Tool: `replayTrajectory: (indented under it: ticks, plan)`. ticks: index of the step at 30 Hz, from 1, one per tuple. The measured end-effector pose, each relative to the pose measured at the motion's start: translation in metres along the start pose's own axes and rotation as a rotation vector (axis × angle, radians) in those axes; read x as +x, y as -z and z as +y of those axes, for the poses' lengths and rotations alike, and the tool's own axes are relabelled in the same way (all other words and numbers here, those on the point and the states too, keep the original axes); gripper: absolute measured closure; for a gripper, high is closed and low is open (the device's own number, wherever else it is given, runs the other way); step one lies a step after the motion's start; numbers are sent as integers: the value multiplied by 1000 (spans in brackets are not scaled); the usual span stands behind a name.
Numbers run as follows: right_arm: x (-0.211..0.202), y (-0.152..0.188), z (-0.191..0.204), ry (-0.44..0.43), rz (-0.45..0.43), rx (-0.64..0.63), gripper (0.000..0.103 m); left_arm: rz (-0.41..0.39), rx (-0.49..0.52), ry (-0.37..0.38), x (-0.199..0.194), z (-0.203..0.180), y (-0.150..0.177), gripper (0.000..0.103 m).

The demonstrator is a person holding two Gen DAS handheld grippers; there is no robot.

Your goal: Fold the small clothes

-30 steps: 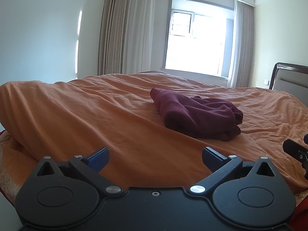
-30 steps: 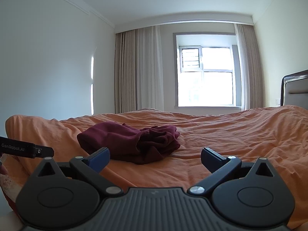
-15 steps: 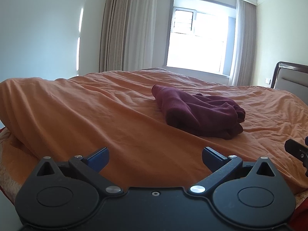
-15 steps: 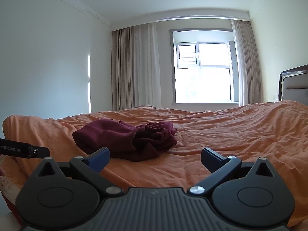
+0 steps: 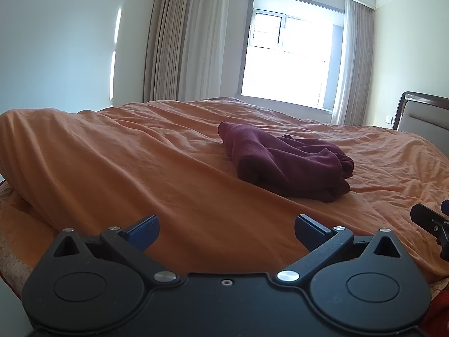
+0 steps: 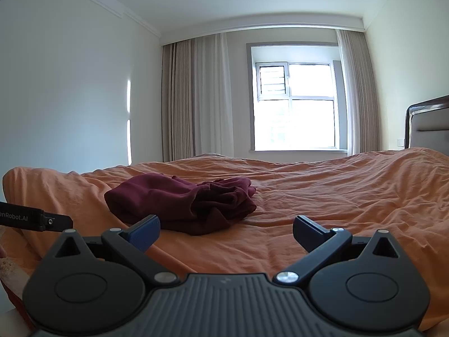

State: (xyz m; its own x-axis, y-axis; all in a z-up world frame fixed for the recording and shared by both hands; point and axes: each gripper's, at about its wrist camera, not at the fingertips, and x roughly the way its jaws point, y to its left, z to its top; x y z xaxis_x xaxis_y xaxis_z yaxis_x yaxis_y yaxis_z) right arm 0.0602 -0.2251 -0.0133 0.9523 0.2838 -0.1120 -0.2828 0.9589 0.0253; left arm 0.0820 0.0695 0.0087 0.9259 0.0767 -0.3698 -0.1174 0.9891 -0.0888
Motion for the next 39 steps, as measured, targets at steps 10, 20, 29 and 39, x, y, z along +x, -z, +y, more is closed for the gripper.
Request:
replayTrajectory:
  ticks: [10, 20, 29, 39]
  plan:
    - [4, 0, 2, -4, 10, -13, 0, 8, -4, -10, 3, 1, 1, 1]
    - [5, 2, 4, -11, 19, -26, 0, 8, -4, -13, 2, 1, 1, 1]
    - [5, 2, 4, -13, 21, -28, 0, 11, -6, -15, 2, 2, 1, 1]
    - [5, 2, 4, -13, 22, -28, 0, 17, -6, -11, 3, 2, 1, 1]
